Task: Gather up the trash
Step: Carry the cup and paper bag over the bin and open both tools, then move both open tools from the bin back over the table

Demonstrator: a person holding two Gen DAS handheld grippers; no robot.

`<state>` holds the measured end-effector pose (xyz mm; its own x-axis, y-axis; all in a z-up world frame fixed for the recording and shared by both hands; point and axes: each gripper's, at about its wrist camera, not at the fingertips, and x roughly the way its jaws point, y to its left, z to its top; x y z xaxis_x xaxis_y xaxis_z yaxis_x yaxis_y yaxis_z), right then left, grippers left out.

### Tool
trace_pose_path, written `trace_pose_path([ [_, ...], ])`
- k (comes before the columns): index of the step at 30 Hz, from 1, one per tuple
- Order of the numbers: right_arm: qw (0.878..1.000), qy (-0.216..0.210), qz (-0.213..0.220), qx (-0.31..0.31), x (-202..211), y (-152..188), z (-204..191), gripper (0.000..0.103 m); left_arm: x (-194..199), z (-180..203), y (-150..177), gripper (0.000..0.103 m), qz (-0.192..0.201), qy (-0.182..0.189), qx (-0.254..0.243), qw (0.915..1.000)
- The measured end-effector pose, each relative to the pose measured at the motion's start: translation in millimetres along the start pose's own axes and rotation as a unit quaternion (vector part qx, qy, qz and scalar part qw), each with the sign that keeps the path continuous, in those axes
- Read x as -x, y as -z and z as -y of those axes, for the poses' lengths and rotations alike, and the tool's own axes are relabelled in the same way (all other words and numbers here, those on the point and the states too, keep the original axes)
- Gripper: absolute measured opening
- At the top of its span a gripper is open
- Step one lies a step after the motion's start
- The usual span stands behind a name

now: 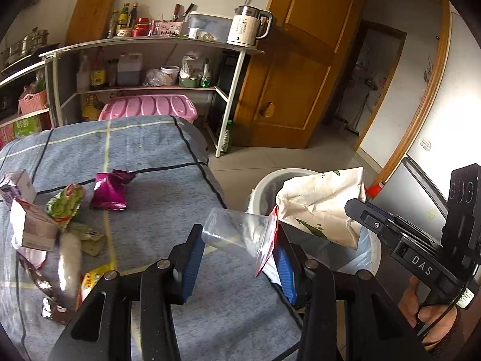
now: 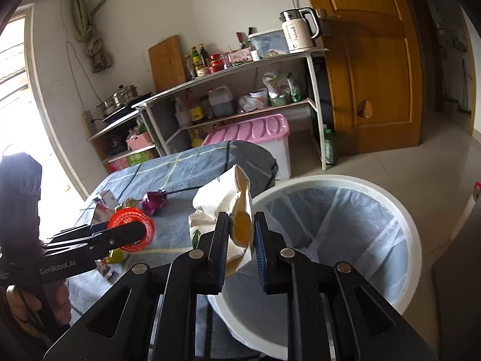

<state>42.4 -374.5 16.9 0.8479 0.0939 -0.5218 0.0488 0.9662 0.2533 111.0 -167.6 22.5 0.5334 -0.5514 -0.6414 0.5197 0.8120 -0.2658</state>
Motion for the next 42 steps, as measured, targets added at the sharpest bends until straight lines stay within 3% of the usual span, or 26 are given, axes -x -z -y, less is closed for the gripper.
trace_pose_path([
  [9, 0.997, 0.079, -0.013, -0.001, 5.4, 4.9, 39.1, 0.018, -48.0, 41.9, 1.6, 0.045, -0.041, 0.041, -0.025, 0.998],
  [20, 0.992, 0.121, -0.042, -0.009, -1.4, 15.9, 69.6, 0.028, -84.0, 68.6, 9.5, 0.045, -0.078, 0.046, -0.037, 0.9952],
  [23, 0.991, 0.121, -0.045, -0.017, -1.3, 18.7, 74.1, 0.032, -87.1, 70.1, 10.9, 0.048, -0.083, 0.044, -0.037, 0.9949],
  [26, 0.992, 0.117, -0.044, -0.02, -0.6, 19.3, 75.3, 0.045, -86.9, 69.4, 10.5, 0.056, -0.083, 0.047, -0.034, 0.9948],
  [33, 0.993, 0.107, -0.042, -0.02, 2.1, 19.0, 66.1, 0.045, -73.1, 61.3, 10.6, 0.056, -0.069, 0.041, -0.028, 0.9964],
  [42, 0.997, 0.073, -0.035, 0.0, -1.4, 18.2, 30.9, 0.045, -36.2, 24.5, 15.4, 0.057, -0.037, 0.0, -0.005, 0.9993],
])
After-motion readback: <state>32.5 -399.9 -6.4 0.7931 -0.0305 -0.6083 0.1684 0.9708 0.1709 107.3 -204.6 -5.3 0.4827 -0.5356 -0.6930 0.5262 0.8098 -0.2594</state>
